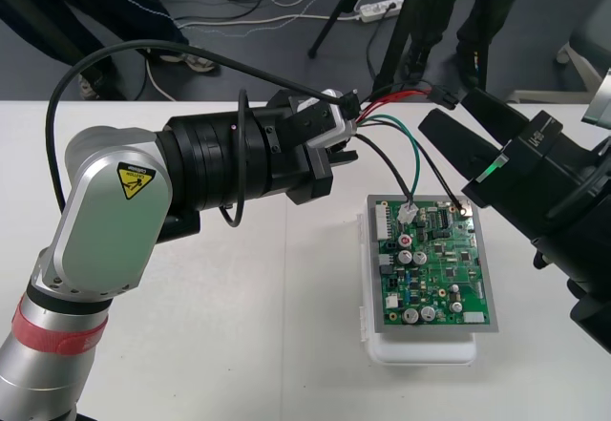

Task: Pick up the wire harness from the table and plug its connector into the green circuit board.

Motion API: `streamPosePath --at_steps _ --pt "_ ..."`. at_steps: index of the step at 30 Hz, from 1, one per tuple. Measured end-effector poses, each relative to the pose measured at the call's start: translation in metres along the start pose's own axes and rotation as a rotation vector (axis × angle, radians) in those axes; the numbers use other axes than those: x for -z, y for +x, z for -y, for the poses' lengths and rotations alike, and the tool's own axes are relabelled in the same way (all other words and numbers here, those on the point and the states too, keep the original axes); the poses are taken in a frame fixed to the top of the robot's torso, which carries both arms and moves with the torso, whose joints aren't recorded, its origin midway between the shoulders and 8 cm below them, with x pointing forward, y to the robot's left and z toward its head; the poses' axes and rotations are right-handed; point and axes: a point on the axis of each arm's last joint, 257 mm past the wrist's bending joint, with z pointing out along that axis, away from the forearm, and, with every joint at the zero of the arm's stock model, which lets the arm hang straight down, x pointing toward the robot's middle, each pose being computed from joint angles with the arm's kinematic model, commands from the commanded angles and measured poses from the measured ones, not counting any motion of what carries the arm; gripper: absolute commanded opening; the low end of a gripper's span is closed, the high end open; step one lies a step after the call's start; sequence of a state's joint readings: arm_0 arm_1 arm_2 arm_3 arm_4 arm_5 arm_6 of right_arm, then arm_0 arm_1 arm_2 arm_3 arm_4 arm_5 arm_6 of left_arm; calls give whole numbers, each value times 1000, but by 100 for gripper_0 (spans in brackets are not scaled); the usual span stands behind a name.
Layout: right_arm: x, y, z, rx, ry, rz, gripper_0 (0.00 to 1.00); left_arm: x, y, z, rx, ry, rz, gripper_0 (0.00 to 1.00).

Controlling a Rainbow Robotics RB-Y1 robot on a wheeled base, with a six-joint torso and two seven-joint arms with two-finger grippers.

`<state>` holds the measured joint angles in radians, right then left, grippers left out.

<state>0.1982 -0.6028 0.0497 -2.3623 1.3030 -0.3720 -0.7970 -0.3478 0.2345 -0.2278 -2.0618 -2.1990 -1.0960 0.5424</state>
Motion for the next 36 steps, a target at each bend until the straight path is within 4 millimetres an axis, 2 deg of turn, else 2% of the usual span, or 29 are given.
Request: streamPosePath --at_steps 8,28,30,32,34,36 --pt "-8 0 6 8 5 12 100 0 0 0 0 0 0 0" --pt "-16 -3 -1 2 -20 22 100 0 0 0 0 0 0 0" --pt "-16 -3 -2 1 -21 21 24 0 0 0 0 -1 -1 0" --pt "-16 -2 -2 1 -21 20 9 0 0 0 0 -1 -1 0" --pt "-16 -2 -2 0 -22 20 0 0 0 0 -1 -1 -2 0" --pt "-16 -2 -2 0 -22 20 0 0 1 0 -1 -1 -2 0"
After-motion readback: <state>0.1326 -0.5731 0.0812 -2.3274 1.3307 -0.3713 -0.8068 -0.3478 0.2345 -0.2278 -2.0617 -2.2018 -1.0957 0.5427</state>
